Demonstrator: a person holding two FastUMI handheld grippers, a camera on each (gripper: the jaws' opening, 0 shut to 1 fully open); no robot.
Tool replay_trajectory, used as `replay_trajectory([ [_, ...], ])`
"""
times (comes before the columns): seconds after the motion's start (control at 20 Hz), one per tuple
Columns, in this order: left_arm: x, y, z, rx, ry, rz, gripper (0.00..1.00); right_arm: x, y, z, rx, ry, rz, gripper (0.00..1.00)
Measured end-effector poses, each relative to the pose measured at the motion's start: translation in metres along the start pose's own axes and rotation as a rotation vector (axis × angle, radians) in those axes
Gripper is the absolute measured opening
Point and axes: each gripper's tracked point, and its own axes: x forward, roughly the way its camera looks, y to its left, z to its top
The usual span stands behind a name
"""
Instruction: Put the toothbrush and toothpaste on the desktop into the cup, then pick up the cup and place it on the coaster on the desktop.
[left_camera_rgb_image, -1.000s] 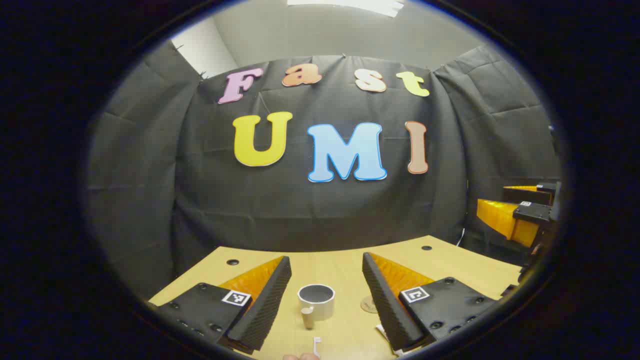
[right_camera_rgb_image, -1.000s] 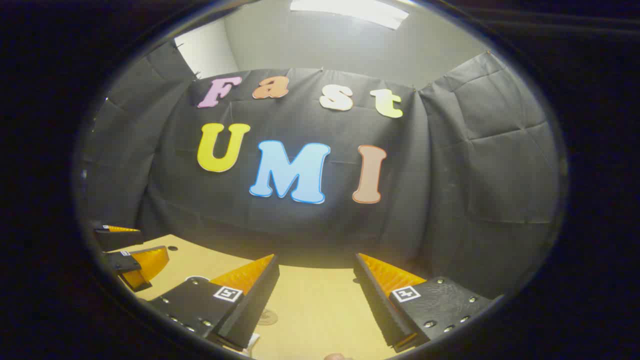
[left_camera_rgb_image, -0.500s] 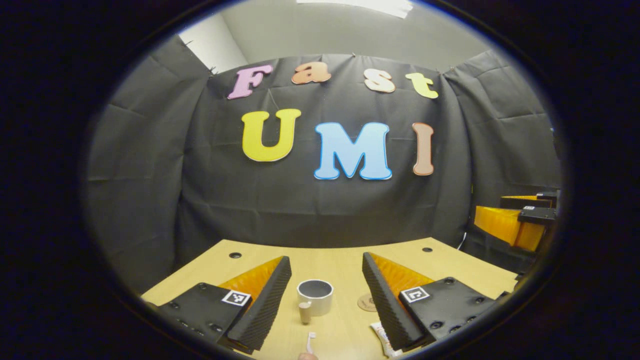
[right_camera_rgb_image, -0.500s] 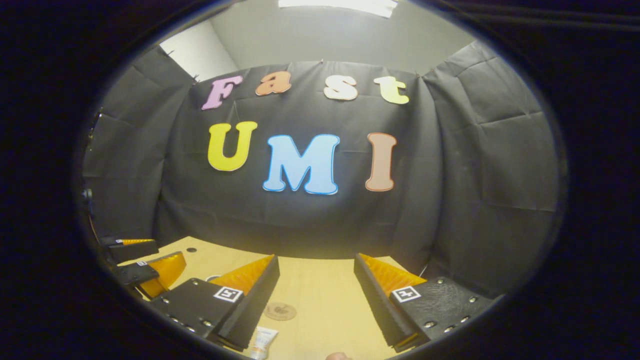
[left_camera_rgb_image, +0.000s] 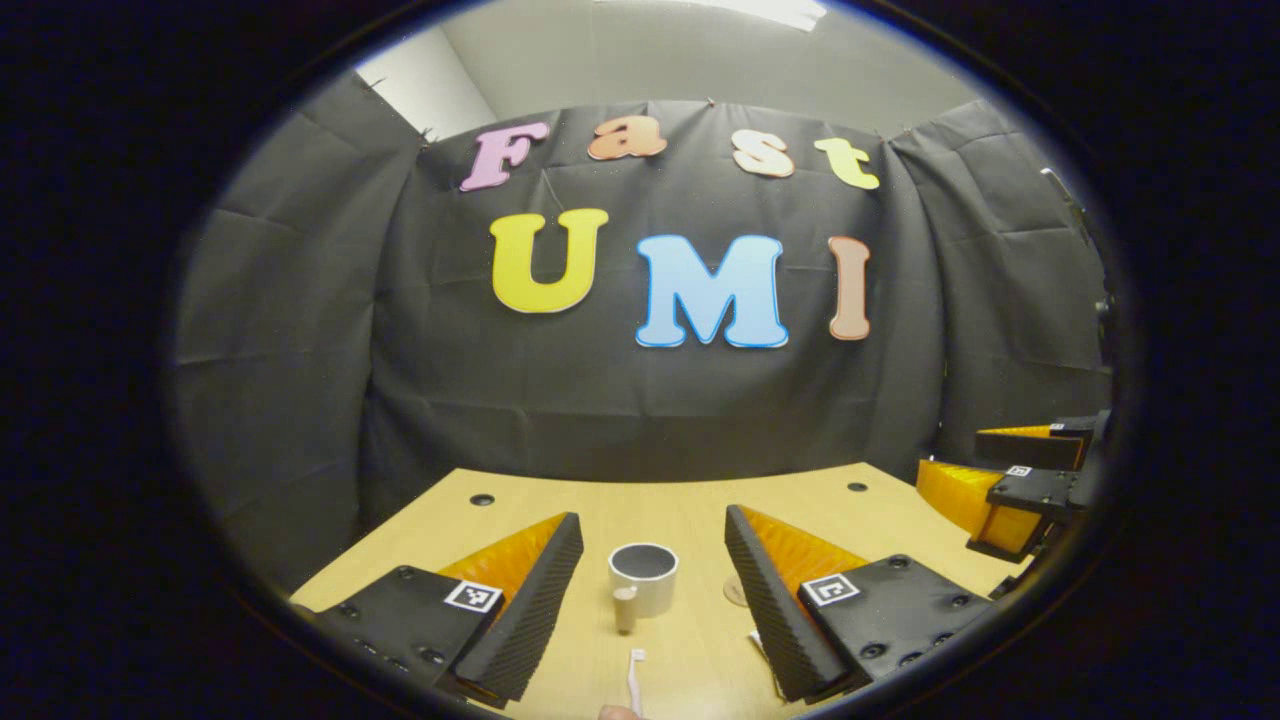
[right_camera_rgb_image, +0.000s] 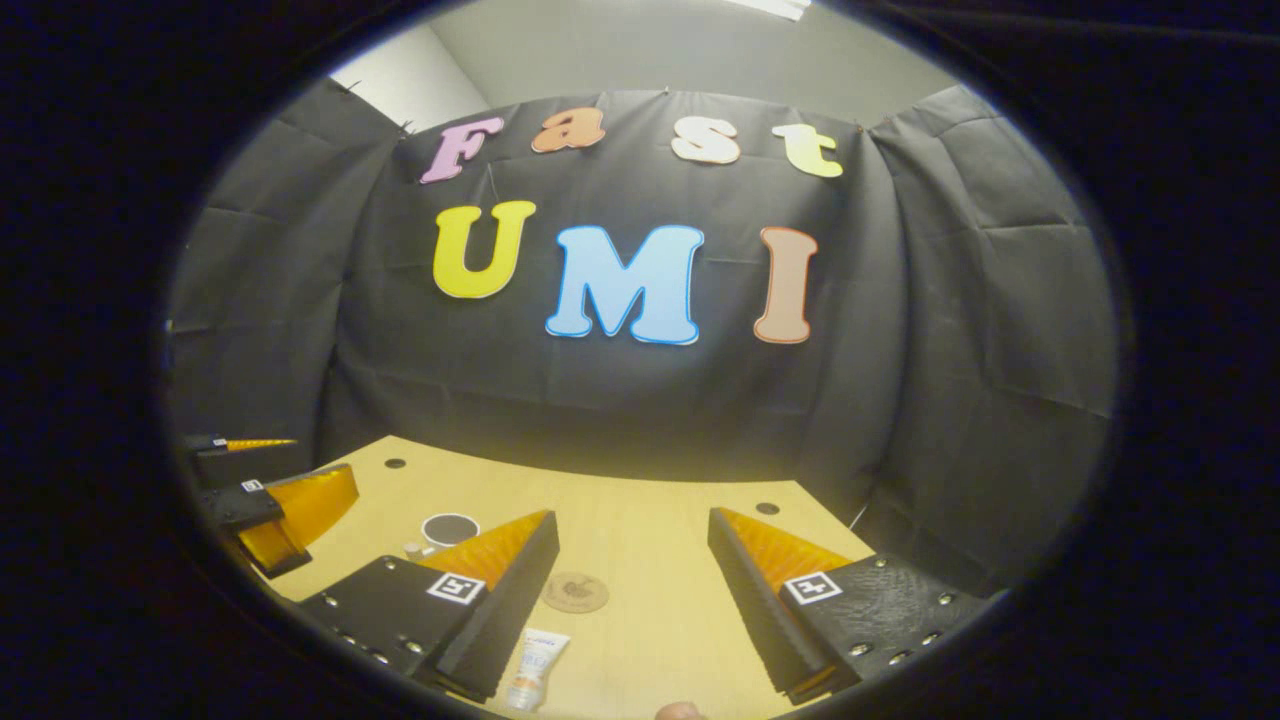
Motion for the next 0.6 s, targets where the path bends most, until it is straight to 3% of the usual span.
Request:
replay_trajectory([
  [0.1,0.002,0.001,-0.011,-0.006,0.04,-0.016,1.0,0.0,0.008,-0.005,0.022,0.031,0.016,0.93],
  [0.2,0.005,0.001,-0.018,-0.009,0.071,-0.032,0.93,0.003,0.014,-0.013,0.019,0.069,0.021,0.93],
  [0.6,0.021,0.01,-0.07,0.004,0.25,-0.055,0.93,0.014,0.048,-0.064,0.066,0.316,0.086,0.93],
])
